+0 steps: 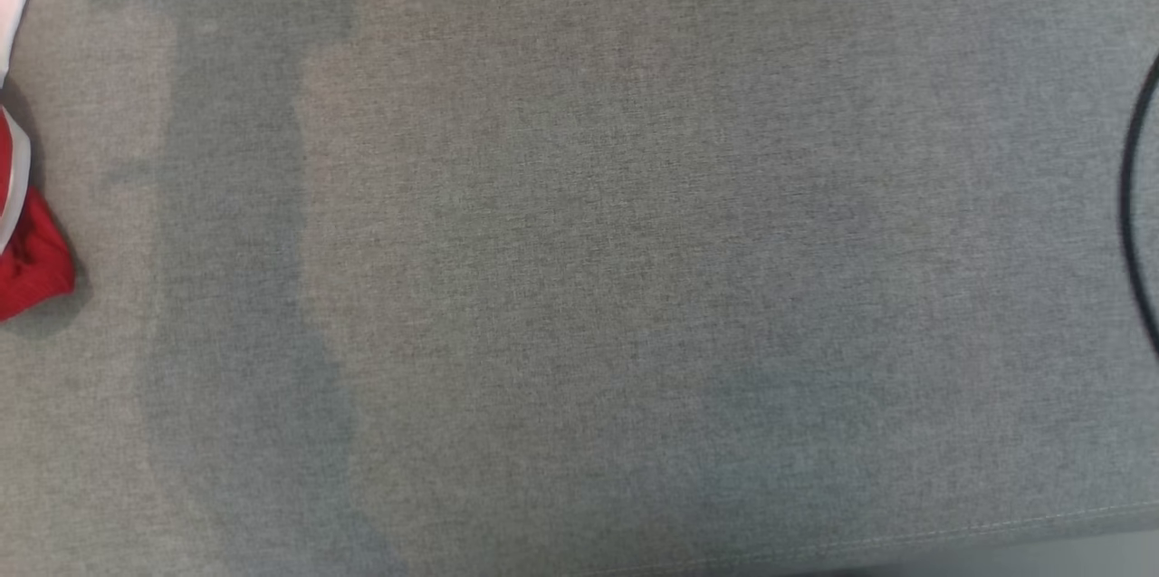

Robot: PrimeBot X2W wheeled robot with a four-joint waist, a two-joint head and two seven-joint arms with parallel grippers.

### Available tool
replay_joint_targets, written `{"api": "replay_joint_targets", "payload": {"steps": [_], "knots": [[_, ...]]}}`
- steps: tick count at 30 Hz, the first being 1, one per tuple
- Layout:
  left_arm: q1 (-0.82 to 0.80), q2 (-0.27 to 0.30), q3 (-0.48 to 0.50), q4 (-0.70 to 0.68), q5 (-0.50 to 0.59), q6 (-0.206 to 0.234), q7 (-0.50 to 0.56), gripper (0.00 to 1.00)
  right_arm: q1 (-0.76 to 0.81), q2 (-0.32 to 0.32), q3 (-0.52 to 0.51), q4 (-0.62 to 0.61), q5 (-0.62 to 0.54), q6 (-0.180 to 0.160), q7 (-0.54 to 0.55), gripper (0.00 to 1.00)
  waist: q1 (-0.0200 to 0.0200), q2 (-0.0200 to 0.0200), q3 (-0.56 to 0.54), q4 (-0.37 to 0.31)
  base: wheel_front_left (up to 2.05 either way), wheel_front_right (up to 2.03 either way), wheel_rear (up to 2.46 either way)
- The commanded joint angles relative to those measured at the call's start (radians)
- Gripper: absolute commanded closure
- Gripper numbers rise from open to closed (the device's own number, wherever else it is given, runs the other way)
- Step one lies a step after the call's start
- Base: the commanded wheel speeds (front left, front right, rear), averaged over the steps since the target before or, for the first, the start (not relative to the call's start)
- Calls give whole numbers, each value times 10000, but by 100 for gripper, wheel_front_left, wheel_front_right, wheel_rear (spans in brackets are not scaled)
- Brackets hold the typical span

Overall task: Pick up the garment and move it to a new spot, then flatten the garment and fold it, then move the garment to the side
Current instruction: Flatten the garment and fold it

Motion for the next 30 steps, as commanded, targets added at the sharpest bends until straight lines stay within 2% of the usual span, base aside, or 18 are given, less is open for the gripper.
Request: {"api": "replay_joint_targets", "payload": {"steps": [1,7,13,17,20,27,30], "knots": [[-635,-37,96,298,-115,-21,-164,100,-565,-56,-78,119,-35,3,-233,100,-2,0,67,96,0,0,0],[-2021,-328,-64,1531,-422,-22,-84,100,-1771,-130,403,569,-418,3,-614,100,-2,0,159,197,0,0,0],[-1235,15,-928,1859,-1170,-22,416,100,-1006,-407,1432,171,-267,3,-192,100,-2,0,245,364,0,0,0],[-96,320,-1708,1520,-1942,-23,824,100,213,-793,2236,-508,294,3,508,100,-2,0,-110,471,0,0,0],[1180,726,-2359,902,-2829,-23,1329,100,1726,-1253,2974,-1180,847,2,1046,100,-2,0,-605,524,0,0,0],[4129,2108,-4076,-1411,-4605,-23,3245,100,4937,-2372,4406,-2422,2034,2,2780,100,-2,0,-2057,489,0,0,0],[5246,2648,-4519,-2307,-5190,-23,3949,100,6120,-2677,4872,-2926,2328,3,3370,100,-2,0,-2716,404,0,0,0]]}}
